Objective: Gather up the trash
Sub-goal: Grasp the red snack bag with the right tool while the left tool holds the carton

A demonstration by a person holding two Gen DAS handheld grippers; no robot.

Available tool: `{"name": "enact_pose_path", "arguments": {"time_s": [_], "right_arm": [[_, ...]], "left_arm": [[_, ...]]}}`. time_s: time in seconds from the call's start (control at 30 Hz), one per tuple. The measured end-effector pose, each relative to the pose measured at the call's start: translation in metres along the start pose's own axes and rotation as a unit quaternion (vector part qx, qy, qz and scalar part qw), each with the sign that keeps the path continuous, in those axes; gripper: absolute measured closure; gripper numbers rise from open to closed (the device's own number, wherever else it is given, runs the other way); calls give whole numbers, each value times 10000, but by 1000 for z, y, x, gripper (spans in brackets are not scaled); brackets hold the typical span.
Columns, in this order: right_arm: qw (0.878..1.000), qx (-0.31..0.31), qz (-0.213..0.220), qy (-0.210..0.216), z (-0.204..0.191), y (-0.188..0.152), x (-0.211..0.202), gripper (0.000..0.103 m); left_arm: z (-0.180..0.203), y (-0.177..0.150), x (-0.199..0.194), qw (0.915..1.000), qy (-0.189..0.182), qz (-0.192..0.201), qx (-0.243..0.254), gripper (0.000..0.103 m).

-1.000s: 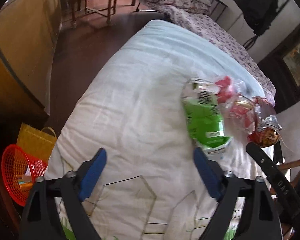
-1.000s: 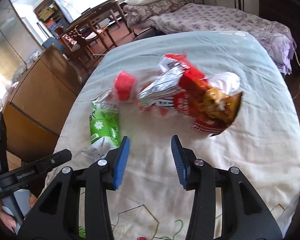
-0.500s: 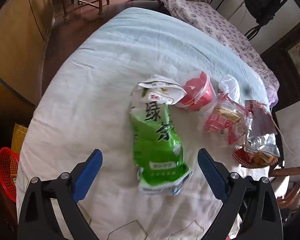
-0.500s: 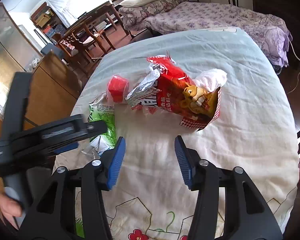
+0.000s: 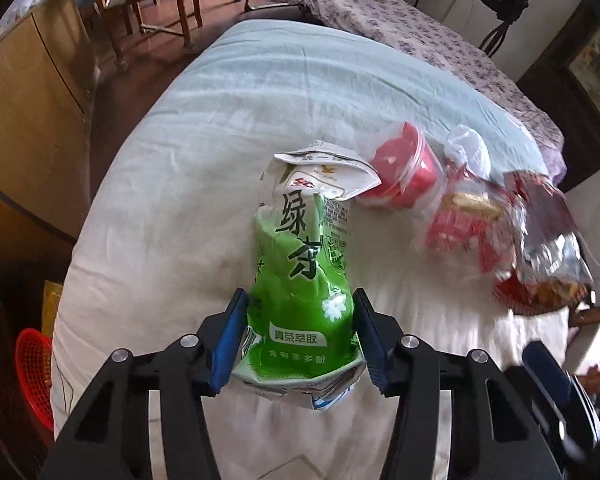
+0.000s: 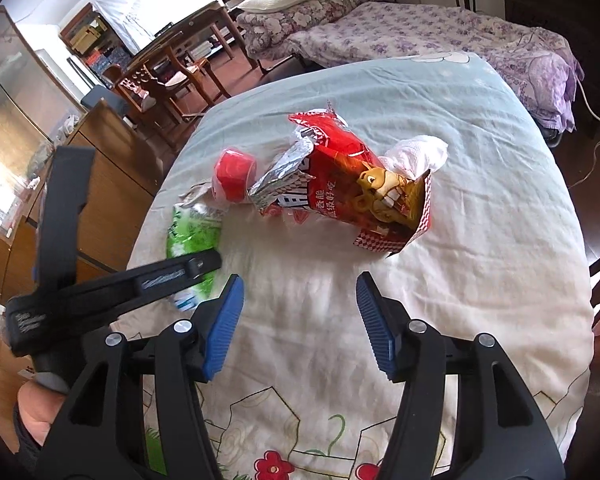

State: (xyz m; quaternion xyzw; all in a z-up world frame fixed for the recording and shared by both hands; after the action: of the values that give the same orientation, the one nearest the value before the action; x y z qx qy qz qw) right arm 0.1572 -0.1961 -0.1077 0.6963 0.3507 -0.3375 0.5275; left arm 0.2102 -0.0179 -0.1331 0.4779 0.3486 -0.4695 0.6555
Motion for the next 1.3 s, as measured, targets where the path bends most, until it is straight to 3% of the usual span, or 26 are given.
{"name": "enact_pose_path", "arguments": {"time_s": [0.3,0.43,0.67,1.1,1.2,1.3], "right_arm": [[9994,-19,105,-327,7,1,-1,44],[9977,-116,257,-623,16,4,-3,30],[9935,-400,265,-1030,23,11,10,29],[9931,-512,326,-999,24,29,30,29],[9939,-544,304,-911,22,29,28,39],[9972,-417,81,-623,21,25,26,66]], "left_arm": [[-26,-25,-22,9993,-370,29,-92,50],[-33,-31,-24,9991,-419,5,-58,50],[-29,-34,-26,9985,-524,-28,150,50],[-27,-34,-24,9981,-588,-59,175,50],[-26,-33,-24,9982,-574,-57,189,50],[-25,-33,-24,9982,-570,-57,190,50]]}}
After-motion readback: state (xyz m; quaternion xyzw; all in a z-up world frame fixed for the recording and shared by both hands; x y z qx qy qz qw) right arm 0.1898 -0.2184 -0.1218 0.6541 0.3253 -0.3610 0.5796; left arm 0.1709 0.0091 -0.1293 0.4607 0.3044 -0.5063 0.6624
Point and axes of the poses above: each gripper's, at about its wrist camera, not at the fingertips, and x roughly the way its jaws point, z to its right, y to its top, the point moved 5 cm from there along x, roughly the way its jaws point, and after that the axes turned 10 degrees about -y, right-handed, at the moved point
